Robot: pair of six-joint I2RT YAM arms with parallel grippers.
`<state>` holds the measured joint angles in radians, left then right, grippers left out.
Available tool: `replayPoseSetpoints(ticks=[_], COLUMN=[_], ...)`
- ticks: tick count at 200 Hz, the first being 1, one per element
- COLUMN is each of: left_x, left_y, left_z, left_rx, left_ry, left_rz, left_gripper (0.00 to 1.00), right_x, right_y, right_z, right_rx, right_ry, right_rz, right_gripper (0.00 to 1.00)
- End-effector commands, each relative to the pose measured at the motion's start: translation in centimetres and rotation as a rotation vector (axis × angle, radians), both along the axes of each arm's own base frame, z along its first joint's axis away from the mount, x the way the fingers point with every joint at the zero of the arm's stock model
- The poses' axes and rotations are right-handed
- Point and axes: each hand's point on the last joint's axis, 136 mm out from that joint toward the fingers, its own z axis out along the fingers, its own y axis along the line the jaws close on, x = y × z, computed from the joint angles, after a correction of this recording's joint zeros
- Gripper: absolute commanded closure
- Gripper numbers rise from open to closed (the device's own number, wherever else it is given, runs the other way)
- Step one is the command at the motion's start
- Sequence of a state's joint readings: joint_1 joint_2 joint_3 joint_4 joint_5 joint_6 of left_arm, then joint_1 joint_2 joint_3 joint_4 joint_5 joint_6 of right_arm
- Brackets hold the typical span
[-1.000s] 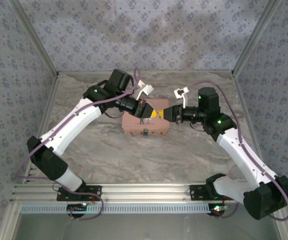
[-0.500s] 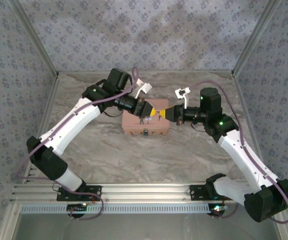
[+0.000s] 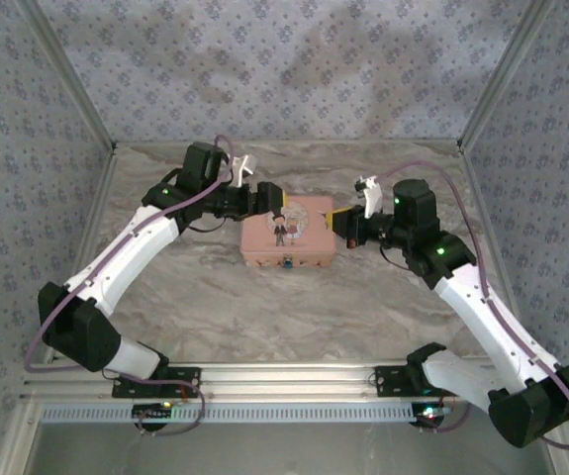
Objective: Unlock the padlock with the key
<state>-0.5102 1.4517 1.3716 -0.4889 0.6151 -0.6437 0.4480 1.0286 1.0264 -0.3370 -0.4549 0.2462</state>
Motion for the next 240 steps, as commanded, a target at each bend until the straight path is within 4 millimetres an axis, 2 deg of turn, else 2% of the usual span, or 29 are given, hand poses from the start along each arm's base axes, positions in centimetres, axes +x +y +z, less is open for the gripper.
replayPoseSetpoints(ticks=[1, 26, 57, 106, 144, 168, 210, 240], left_x=[1.0, 1.4, 2.1, 2.0, 1.9, 1.8, 1.6, 1.2], left_y=[-0.1, -1.0, -2.0, -3.8, -4.1, -4.2, -4.2, -4.6], left_z=[2.2, 2.3, 2.6, 4.7, 6.5, 7.2, 8.2, 8.8], left_rx=[-0.076, -0.14, -0.208, -0.29, -0.346, -0.371, -0.398, -0.419], left_ry=[-0.014, 0.05, 0.14, 0.214, 0.214, 0.215, 0.206, 0.214], left_rz=[0.069, 0.074, 0.11, 0.105, 0.115, 0.116, 0.118, 0.104], left_gripper=[0.16, 0.22, 0.31, 0.35, 0.34, 0.34, 0.38, 0.45], right_x=[2.1, 3.3, 4.0, 3.1, 2.4, 2.0, 2.2, 2.7], right_y=[-1.3, -1.4, -0.6, 1.9, 3.6, 4.4, 4.4, 4.5], right_z=[1.0, 1.4, 3.2, 6.2, 6.7, 6.8, 6.3, 5.9], right_rx=[-0.146, -0.263, -0.381, -0.495, -0.588, -0.616, -0.638, -0.672], right_ry=[-0.133, -0.244, -0.417, -0.741, -0.887, -0.932, -0.926, -0.93], right_rz=[-0.121, -0.187, -0.251, -0.287, -0.271, -0.254, -0.26, -0.271], right_gripper=[1.0, 1.0, 1.0, 1.0, 1.0, 1.0, 1.0, 1.0])
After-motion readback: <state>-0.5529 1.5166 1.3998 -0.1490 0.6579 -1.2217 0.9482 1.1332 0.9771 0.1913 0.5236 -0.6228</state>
